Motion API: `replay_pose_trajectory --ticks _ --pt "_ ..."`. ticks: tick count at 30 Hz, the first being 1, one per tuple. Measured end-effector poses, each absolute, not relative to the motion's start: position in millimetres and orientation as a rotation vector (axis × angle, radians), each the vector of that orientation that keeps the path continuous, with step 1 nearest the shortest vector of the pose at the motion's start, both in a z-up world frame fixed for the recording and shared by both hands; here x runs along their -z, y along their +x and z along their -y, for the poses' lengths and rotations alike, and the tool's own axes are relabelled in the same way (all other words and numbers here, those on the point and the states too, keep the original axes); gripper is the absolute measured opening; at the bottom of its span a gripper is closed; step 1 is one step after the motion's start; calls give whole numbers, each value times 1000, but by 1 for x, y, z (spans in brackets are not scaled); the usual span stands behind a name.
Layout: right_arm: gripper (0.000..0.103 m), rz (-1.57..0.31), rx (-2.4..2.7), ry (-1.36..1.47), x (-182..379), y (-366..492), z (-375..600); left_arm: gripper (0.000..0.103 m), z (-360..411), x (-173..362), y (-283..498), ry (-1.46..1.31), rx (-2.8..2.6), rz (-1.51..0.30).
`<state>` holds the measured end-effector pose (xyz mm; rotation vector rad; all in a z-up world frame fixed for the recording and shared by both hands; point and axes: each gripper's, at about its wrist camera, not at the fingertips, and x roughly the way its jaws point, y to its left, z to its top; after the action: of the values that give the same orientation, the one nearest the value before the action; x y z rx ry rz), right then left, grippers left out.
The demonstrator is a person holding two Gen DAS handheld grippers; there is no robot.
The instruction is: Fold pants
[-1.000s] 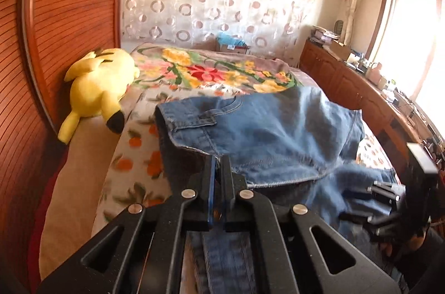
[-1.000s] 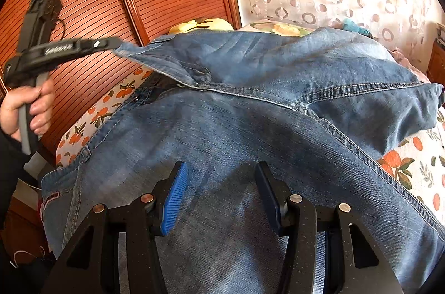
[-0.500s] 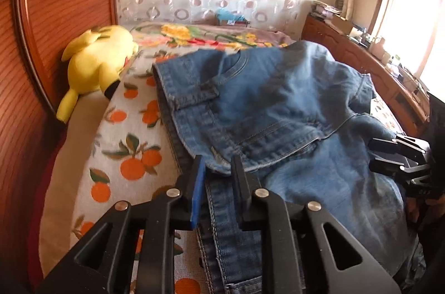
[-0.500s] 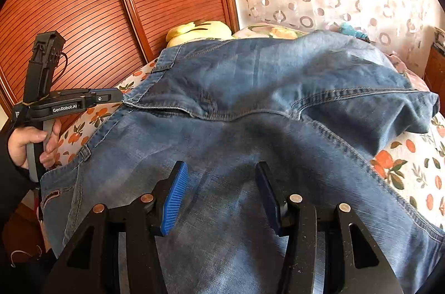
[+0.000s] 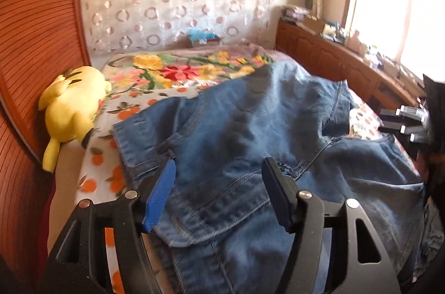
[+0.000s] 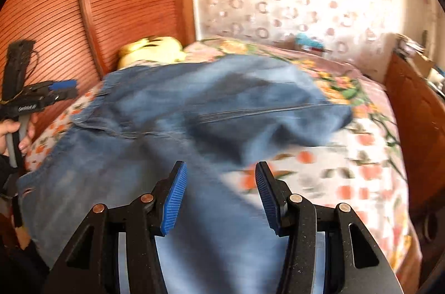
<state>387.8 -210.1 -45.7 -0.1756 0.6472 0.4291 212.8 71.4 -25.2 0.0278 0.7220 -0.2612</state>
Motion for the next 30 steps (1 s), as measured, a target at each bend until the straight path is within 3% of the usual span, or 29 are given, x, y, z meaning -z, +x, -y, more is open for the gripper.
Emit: replay_pose_trajectory --ticks 16,18,30 --pt "52 -692 -299 59 24 504 285 65 -54 75 256 49 268 -851" --pt "48 -712 -314 103 28 514 288 65 -54 76 257 49 267 -856" --pt "48 -914 -312 346 45 576 317 65 -48 84 262 70 257 -887"
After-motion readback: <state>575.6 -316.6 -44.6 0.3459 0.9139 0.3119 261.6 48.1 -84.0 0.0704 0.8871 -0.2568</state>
